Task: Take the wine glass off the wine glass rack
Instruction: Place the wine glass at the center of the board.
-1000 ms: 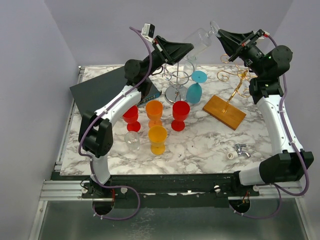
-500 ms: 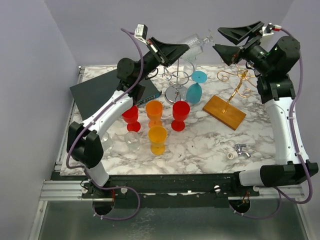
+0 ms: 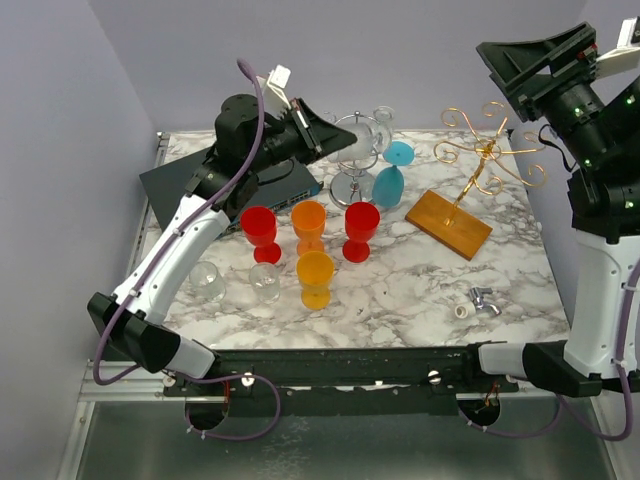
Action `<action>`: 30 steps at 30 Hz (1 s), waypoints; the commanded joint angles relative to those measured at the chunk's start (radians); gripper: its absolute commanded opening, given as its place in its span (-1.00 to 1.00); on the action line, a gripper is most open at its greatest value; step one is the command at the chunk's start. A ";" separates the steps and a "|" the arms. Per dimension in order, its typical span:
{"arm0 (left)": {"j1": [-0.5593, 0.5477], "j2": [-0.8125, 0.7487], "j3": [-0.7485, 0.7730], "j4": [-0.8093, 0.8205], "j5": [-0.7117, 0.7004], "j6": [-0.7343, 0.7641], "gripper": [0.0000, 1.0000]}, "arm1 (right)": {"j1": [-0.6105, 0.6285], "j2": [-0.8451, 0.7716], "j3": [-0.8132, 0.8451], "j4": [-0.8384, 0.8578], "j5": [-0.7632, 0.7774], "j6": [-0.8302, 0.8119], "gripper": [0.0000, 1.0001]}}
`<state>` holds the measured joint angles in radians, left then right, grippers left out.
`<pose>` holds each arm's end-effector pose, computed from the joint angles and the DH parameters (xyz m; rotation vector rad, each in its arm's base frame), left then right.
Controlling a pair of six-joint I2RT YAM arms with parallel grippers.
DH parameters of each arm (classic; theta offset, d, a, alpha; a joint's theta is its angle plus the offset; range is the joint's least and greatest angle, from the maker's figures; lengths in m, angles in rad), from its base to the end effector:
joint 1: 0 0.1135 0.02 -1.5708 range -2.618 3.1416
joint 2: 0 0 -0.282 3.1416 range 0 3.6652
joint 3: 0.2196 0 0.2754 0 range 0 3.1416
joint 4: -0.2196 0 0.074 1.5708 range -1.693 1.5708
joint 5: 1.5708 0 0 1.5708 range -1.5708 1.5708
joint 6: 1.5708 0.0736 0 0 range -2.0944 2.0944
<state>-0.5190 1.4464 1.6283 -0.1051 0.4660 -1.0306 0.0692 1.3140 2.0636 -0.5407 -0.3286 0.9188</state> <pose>0.3117 -0.2161 0.5117 -0.0085 1.7261 -1.5468 0.2426 0.0406 0.6431 0.3215 1.4181 1.0416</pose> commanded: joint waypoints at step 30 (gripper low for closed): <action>-0.580 0.469 0.269 -0.895 -0.513 0.490 -1.00 | -0.002 0.057 0.044 -0.157 0.097 -0.296 1.00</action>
<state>-1.0695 1.8805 1.8183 -0.9619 0.0208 -0.5919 0.0692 1.3586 2.1159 -0.6643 -0.2684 0.6582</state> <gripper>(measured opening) 0.074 0.998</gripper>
